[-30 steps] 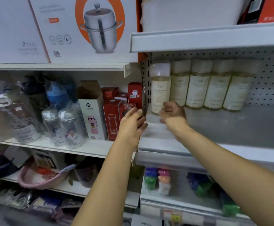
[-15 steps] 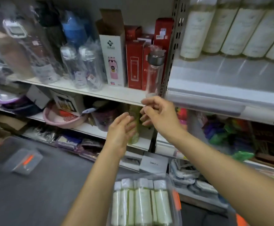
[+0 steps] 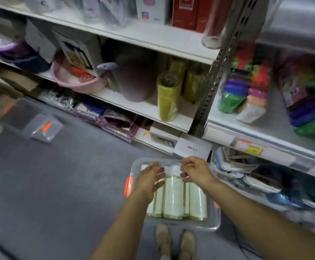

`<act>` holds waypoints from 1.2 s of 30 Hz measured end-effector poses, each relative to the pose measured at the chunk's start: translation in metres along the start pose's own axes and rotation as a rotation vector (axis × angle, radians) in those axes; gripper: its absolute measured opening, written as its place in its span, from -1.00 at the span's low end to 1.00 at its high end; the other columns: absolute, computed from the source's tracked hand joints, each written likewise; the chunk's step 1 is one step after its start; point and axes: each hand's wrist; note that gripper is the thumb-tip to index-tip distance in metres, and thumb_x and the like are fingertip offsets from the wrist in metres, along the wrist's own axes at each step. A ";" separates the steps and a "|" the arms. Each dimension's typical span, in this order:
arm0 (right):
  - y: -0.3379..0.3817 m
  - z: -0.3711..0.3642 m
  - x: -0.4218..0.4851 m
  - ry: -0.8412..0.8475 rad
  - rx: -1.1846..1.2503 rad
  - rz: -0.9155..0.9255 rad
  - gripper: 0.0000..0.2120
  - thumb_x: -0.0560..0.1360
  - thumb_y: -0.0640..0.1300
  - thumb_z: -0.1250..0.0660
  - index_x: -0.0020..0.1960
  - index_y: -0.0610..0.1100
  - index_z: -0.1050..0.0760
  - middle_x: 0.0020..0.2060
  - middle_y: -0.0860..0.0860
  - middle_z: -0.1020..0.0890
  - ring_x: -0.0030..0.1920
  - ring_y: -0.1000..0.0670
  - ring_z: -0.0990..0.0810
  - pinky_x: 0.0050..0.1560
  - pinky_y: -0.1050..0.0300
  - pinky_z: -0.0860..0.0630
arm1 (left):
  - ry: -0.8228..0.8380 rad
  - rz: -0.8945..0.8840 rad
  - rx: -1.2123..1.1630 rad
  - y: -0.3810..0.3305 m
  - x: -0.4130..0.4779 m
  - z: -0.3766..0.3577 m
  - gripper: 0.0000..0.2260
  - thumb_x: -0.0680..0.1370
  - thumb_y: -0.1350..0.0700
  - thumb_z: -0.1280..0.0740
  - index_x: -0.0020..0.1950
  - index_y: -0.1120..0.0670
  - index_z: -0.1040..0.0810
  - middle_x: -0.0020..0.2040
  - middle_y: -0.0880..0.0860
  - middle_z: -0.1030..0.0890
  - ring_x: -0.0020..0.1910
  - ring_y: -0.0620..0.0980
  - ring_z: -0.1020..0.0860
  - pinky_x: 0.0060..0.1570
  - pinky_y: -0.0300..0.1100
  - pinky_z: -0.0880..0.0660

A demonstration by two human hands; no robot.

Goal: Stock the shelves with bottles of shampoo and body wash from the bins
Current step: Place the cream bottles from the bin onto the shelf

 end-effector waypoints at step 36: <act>-0.149 -0.014 0.069 -0.061 0.066 -0.372 -0.61 0.61 0.10 -0.25 0.42 0.10 -0.40 0.25 -0.02 -0.56 0.12 -0.06 -0.60 0.04 0.03 -0.56 | 0.062 0.223 0.243 0.120 0.112 -0.013 -0.69 0.55 -0.05 -0.42 0.19 0.10 -0.60 0.12 0.06 -0.68 0.07 0.02 -0.64 0.04 -0.04 -0.57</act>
Point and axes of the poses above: each hand's wrist, its own x-axis towards the middle knuckle, its own z-axis out of the back of the hand, y = z × x
